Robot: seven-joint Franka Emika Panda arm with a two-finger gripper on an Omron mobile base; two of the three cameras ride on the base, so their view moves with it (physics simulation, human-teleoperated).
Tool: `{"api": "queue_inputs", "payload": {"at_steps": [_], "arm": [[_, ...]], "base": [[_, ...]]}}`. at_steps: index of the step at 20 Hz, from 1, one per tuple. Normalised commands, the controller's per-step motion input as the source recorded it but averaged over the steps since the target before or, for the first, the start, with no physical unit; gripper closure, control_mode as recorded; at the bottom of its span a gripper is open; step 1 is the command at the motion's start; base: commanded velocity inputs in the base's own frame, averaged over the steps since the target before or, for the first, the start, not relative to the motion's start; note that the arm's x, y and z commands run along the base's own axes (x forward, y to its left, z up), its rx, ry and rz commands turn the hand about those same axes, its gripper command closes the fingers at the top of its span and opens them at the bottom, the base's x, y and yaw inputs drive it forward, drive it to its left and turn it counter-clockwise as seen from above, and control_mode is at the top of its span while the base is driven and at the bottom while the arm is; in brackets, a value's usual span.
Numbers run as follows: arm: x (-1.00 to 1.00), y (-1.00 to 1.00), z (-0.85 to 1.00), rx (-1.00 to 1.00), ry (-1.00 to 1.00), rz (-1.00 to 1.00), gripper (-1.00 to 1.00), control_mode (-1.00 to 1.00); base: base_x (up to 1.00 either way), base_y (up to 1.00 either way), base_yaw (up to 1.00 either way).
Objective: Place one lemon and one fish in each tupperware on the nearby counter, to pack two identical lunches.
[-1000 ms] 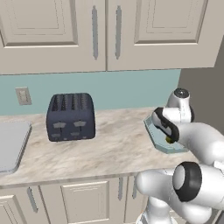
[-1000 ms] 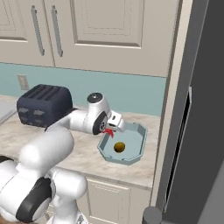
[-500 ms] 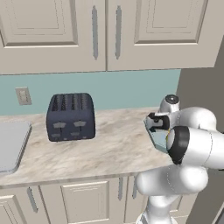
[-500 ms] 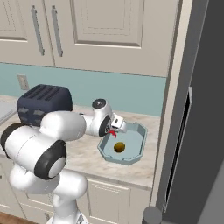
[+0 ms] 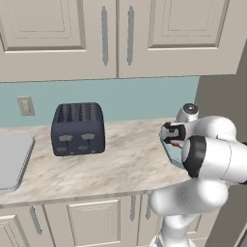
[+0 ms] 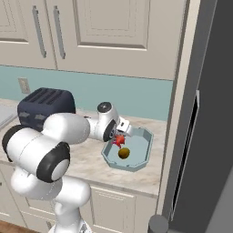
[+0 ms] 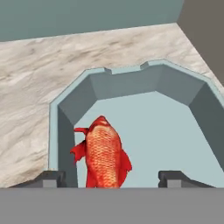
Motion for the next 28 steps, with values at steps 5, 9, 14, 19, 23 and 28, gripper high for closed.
{"api": "queue_inputs", "payload": {"at_steps": [5, 9, 14, 19, 23, 28], "arm": [[-0.26, -0.02, 0.79, 0.0, -0.03, -0.01, -1.0, -1.0], [-1.0, 0.19, 0.86, 0.0, -0.01, -0.01, -1.0, -1.0], [-0.98, 0.15, 0.83, 0.0, -0.09, 0.0, -1.0, -1.0], [-0.66, 0.07, 0.43, -0.01, -0.17, 0.0, -1.0, -1.0], [-0.75, 0.21, 0.0, 0.0, -0.03, 0.0, -1.0, 1.0], [0.0, 0.0, 0.0, 0.0, 0.0, 0.0, -1.0, 1.0]], "base": [[0.0, 0.0, 0.0], [0.0, 0.0, 0.0], [0.0, 0.0, 0.0], [0.0, 0.0, 0.0], [-0.25, 0.05, 0.0], [-1.0, 0.25, 0.0]]}}
